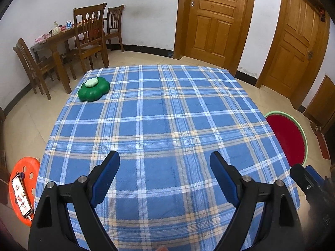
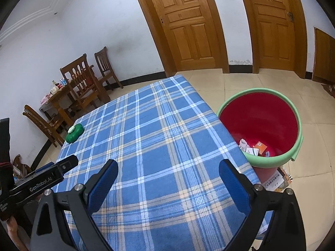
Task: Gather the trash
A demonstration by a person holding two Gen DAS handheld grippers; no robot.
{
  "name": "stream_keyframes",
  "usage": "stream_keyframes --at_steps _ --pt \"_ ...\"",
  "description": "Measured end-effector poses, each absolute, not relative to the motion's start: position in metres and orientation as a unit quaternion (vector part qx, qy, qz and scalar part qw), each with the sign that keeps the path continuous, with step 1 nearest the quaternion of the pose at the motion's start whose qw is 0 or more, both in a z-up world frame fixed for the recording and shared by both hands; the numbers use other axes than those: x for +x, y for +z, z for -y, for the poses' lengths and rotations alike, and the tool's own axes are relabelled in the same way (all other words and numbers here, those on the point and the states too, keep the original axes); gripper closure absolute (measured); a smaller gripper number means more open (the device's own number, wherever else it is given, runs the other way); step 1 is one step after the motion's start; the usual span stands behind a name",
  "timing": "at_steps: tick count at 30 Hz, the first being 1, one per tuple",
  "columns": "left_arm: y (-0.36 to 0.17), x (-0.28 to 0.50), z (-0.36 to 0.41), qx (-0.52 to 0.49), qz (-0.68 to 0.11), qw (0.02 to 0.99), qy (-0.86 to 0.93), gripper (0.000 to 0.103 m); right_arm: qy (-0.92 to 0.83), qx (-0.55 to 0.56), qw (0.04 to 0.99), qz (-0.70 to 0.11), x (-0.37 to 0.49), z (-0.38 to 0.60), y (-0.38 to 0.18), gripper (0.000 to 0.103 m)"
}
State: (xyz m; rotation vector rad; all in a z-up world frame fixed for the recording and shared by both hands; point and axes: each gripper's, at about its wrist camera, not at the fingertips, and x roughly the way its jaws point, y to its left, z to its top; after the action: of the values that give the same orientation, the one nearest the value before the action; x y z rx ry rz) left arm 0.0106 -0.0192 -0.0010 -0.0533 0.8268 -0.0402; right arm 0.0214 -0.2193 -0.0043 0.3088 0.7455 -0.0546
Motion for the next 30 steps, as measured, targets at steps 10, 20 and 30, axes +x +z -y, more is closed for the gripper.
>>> stream_keyframes --at_steps 10,20,30 --pt "-0.004 0.012 0.023 -0.024 -0.407 0.913 -0.027 0.016 -0.030 0.150 0.920 -0.361 0.020 0.220 -0.004 0.004" --pt "-0.006 0.011 0.029 -0.021 -0.408 0.912 -0.041 0.016 -0.033 0.154 0.918 -0.363 0.019 0.224 -0.003 0.004" --pt "-0.008 0.012 0.031 -0.020 -0.409 0.911 -0.045 0.016 -0.037 0.155 0.917 -0.365 0.017 0.226 -0.003 0.004"
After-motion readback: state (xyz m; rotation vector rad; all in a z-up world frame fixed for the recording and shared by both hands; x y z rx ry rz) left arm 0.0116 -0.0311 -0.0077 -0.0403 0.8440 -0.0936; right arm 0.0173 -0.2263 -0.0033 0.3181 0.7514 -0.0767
